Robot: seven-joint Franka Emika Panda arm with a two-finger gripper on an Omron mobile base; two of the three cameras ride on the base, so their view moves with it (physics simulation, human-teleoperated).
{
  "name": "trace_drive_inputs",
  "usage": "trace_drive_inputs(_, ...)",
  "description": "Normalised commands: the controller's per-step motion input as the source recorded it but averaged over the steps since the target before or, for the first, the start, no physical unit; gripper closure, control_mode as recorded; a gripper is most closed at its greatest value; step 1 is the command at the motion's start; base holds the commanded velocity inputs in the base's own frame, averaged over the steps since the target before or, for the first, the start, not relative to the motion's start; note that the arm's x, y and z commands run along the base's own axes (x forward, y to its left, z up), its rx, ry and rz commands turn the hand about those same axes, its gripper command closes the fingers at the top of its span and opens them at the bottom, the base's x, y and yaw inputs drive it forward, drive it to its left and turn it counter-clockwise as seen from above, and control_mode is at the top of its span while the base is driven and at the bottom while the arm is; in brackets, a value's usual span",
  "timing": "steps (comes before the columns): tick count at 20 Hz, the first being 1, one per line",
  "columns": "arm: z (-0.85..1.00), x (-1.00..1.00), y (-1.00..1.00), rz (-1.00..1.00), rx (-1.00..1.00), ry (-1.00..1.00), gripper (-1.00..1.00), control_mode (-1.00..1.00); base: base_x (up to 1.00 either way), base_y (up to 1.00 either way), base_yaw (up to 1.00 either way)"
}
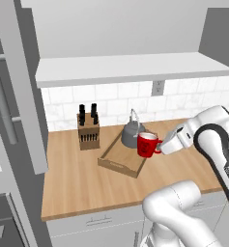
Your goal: Pick the kettle from the counter and place it on the tray. Then pick the mug from the cabinet and place it on the tray. Then close the cabinet doors.
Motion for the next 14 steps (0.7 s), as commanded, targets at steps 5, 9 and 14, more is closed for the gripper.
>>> trace_drive_inputs(5,-0.4,0.38,-0.01,0.18,-0.12,0.0,1.0,-1.0,0.0,0.0,0.0)
trace_drive_inputs(9,-0.4,0.5,0.0,0.19,-0.16,-0.01,1.0,-1.0,0.0,0.0,0.0)
trace_drive_inputs(14,-0.26,0.53,0.0,0.13,-0.12,-0.08,1.0,-1.0,0.0,0.0,0.0)
